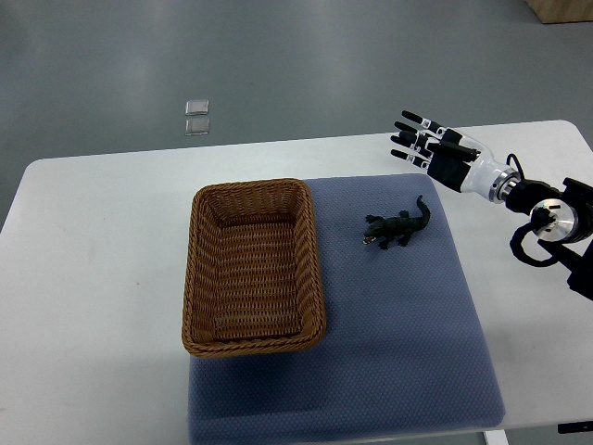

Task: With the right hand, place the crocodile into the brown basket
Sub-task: 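Move the right hand toward the toy crocodile beside the basket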

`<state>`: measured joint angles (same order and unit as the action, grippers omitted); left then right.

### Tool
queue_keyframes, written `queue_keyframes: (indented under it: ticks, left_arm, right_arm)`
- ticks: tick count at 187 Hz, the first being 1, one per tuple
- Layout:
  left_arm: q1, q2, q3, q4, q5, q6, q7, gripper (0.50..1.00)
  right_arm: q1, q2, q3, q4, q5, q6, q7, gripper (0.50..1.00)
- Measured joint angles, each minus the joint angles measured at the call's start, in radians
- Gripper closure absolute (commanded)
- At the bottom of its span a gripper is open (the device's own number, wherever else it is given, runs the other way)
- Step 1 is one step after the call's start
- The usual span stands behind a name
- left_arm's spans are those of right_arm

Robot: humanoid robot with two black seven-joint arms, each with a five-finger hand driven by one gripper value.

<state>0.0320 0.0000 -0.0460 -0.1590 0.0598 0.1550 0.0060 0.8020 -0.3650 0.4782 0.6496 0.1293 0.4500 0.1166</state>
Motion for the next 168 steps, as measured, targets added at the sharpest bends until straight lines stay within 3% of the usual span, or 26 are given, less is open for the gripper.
queue_keyframes:
  ticks: [67,107,168]
  left_arm:
    - [-0.002,0.0,-0.002,0.003,-0.003,0.002,0.003,0.5]
    - [-0.003,0.0,0.0,0.012,-0.003,0.002,0.003,0.5]
    - [-0.003,0.0,-0.002,0.01,-0.003,0.001,0.003,0.5]
  right_arm:
    - [0.004,0.0,-0.003,-0.002,-0.02,0.012,0.003,0.572]
    - [0.024,-0.002,-0.003,-0.002,-0.208,0.006,0.019,0.572]
    - [0.098,-0.069,-0.006,0.003,-0.72,0.011,0.235,0.574]
